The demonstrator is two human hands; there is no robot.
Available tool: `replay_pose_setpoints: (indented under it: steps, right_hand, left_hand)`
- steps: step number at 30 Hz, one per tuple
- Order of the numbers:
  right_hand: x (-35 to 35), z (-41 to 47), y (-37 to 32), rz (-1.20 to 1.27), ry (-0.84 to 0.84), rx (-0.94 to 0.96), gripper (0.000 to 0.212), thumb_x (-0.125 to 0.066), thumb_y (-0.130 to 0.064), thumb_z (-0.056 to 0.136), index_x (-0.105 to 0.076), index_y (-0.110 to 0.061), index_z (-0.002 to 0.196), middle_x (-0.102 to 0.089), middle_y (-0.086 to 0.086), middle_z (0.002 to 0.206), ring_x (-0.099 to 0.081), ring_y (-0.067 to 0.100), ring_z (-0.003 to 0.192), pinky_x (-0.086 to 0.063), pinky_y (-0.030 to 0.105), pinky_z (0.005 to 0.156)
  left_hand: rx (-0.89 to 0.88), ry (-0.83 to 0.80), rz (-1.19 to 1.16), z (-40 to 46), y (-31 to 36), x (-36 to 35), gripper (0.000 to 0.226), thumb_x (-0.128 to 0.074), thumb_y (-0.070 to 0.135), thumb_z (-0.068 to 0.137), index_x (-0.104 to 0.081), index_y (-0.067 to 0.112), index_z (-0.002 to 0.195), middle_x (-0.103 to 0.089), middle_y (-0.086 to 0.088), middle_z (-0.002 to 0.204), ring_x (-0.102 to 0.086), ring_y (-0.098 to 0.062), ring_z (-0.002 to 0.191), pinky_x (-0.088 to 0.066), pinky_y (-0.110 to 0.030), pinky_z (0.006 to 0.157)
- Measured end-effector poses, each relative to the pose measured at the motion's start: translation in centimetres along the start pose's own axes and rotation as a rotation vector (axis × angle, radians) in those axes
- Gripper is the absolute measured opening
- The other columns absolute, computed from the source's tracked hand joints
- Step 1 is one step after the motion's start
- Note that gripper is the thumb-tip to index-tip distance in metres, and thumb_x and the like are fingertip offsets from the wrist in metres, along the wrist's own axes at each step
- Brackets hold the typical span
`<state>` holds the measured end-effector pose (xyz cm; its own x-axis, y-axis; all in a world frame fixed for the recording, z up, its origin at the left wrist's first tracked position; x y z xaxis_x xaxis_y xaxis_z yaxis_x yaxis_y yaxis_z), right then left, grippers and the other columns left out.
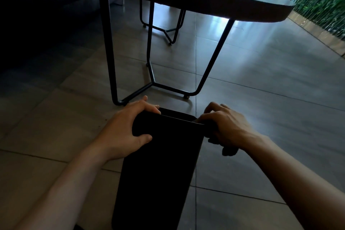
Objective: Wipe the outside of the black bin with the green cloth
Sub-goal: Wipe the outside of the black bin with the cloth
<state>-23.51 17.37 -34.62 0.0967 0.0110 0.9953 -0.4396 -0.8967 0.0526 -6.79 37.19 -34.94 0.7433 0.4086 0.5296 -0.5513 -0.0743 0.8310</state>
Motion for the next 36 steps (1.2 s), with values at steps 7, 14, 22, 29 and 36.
replay_pose_setpoints:
  steps: [7,14,22,29,36]
  right_hand:
    - [-0.6,-0.4,-1.8,0.071,0.009,0.115,0.037,-0.062,-0.038,0.097,-0.054,-0.042,0.133,-0.051,-0.008,0.127,-0.054,0.021,0.11,-0.046,0.033,0.071]
    - [2.1,-2.2,-4.2,0.086,0.05,0.213,0.023,-0.048,-0.05,0.1,-0.055,-0.047,0.122,-0.055,-0.016,0.114,-0.052,0.012,0.1,-0.038,0.027,0.068]
    - [5.2,-2.9,-6.3,0.016,-0.045,0.192,0.025,-0.042,-0.059,0.101,-0.058,-0.049,0.117,-0.062,-0.017,0.108,-0.063,0.016,0.093,-0.053,0.036,0.074]
    - [5.0,-0.7,-6.3,-0.068,-0.248,0.114,0.024,-0.047,-0.059,0.1,-0.062,-0.047,0.115,-0.053,-0.011,0.085,-0.057,0.018,0.082,-0.034,0.028,0.058]
    - [3.6,1.3,-7.0,-0.001,-0.212,0.114,0.029,-0.048,-0.057,0.101,-0.061,-0.047,0.125,-0.059,-0.014,0.092,-0.059,0.014,0.085,-0.055,0.039,0.081]
  left_hand:
    - [0.127,0.051,-0.077,-0.1,-1.4,0.6,0.047,-0.069,0.001,0.073,-0.056,0.037,0.101,-0.052,0.027,0.141,-0.013,0.014,0.147,-0.024,-0.028,0.119]
    - [0.111,0.163,-0.026,-0.1,-1.3,1.2,0.049,-0.057,0.022,0.068,-0.049,0.041,0.113,-0.038,0.037,0.146,-0.014,0.008,0.15,-0.019,-0.047,0.125]
    - [-0.13,0.154,0.044,-0.2,3.7,-1.5,0.049,-0.059,0.049,0.084,-0.05,0.044,0.132,-0.044,0.029,0.147,-0.034,0.005,0.142,-0.033,-0.032,0.115]
    - [-0.261,0.048,0.214,-0.1,5.6,-5.6,0.069,-0.066,0.054,0.084,-0.039,0.04,0.146,-0.035,0.023,0.156,-0.019,0.003,0.15,-0.026,-0.033,0.122]
    - [-0.191,0.052,0.418,0.5,3.3,-7.1,0.096,-0.068,0.046,0.078,-0.017,0.032,0.157,-0.025,0.011,0.163,-0.01,-0.011,0.155,-0.018,-0.041,0.125]
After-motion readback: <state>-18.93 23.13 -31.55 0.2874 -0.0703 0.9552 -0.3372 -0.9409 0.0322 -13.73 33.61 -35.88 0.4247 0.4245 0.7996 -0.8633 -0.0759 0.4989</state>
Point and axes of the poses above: each hand's wrist, its own z-axis towards the middle knuckle, its own x-axis out of the back of the hand, y = z × x, the point moved 8 cm from there along z, towards the middle knuckle
